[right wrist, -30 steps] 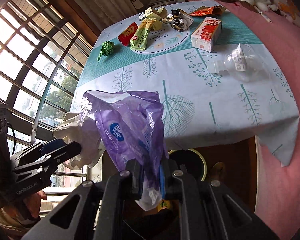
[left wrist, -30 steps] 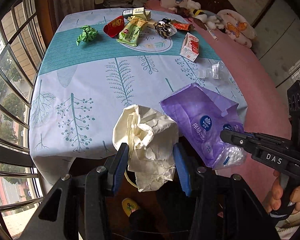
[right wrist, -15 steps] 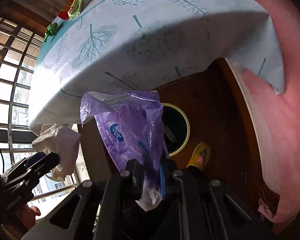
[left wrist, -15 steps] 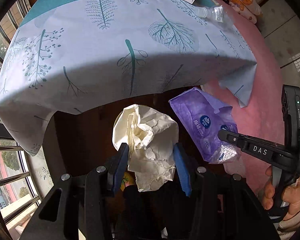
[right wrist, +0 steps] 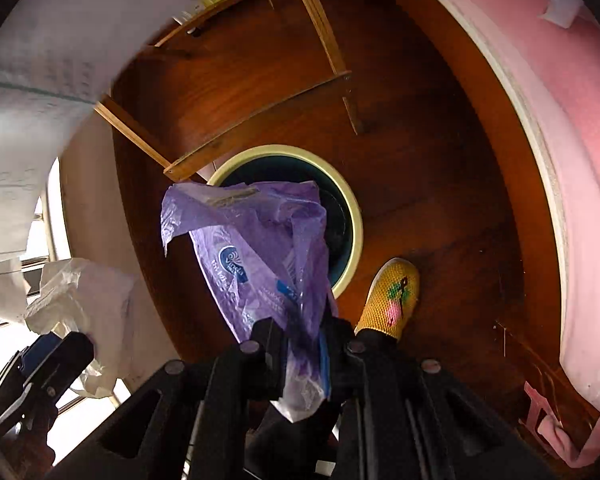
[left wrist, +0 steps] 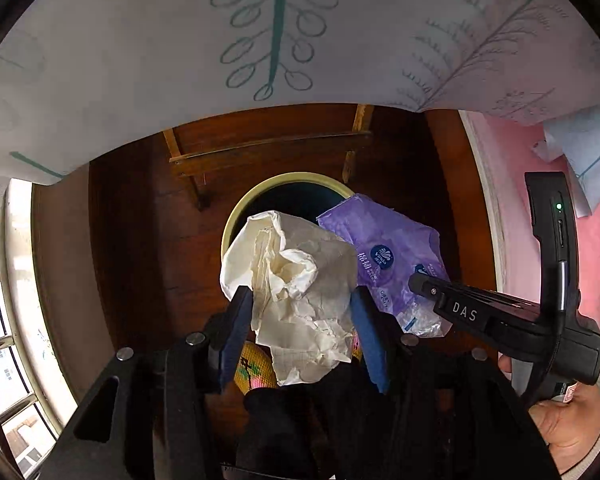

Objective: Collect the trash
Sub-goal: 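Open both tools to drop the bag and tissue into the bin, then raise both open tools back toward the table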

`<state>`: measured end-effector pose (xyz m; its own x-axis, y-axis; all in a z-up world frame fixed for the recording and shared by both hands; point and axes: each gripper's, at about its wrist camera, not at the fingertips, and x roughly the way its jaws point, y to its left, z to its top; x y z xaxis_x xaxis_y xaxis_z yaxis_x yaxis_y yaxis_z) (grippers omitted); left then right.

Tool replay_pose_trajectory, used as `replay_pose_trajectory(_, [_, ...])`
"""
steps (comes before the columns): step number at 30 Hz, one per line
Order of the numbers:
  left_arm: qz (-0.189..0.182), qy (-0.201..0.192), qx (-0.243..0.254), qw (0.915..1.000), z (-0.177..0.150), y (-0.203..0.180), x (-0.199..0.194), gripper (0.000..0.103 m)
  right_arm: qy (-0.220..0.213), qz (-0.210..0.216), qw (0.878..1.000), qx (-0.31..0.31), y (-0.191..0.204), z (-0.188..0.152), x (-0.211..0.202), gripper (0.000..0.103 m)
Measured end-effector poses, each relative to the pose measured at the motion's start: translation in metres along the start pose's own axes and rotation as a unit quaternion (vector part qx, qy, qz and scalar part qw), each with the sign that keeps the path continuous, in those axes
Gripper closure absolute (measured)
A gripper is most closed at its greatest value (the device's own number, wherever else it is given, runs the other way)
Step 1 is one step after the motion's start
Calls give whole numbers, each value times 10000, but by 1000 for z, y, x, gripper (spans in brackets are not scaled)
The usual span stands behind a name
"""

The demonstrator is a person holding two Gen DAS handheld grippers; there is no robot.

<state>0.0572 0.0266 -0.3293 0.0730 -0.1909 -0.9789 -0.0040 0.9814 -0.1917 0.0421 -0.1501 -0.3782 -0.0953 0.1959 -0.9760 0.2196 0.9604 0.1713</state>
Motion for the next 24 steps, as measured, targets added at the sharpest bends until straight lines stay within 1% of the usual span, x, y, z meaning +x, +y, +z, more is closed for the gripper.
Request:
replay_pose_trajectory(2, [24,-16,-82,10000,3,4,18,53,55,-76,9999,-49,1,9,24,90])
replay_pose_trajectory(4, [36,-27,-159,9999,4,9,32,50,65,-97,9999,-76,2,13,43,88])
replay_pose_trajectory(5, [55,-32,-183,9998,5,11,38,40,65,-122,9999,-75,2,16,51,87])
replay_pose_trajectory(6, [92,-46,-195,9998,5,12,42,23,76,-131,9999,-72,2,19,57,87])
replay_pose_trajectory(7, [119,-81,-197,9997,5,14,45,17,102,-101,9999,-60,2,22,63,84])
replay_pose_trajectory(8, [122,-143,-199,9996,6,14,47,15,127,-45,9999,-36,3,24,68,81])
replay_pose_trajectory(9, [145,-181,-195,9995,7,15,48,14,143,3,9999,-20,2,25,72,78])
replay_pose_trajectory(11, [215,-173,-182,9995,8,16,50,11,163,59,9998,-9,2,26,75,58])
replay_pose_trajectory(13, [316,-222,-178,9991,7,17,49,10,126,50,9999,2,3,28,76,52])
replay_pose_trajectory(16, [414,-312,-133,9986,7,16,39,10,83,123,9999,26,2,27,73,52])
replay_pose_trajectory(19, [460,-389,-89,9981,5,15,28,10,19,264,9996,45,0,26,62,52])
replay_pose_trajectory(24, [507,-483,-26,9975,4,12,-2,10,-177,318,9993,-122,10,18,31,50])
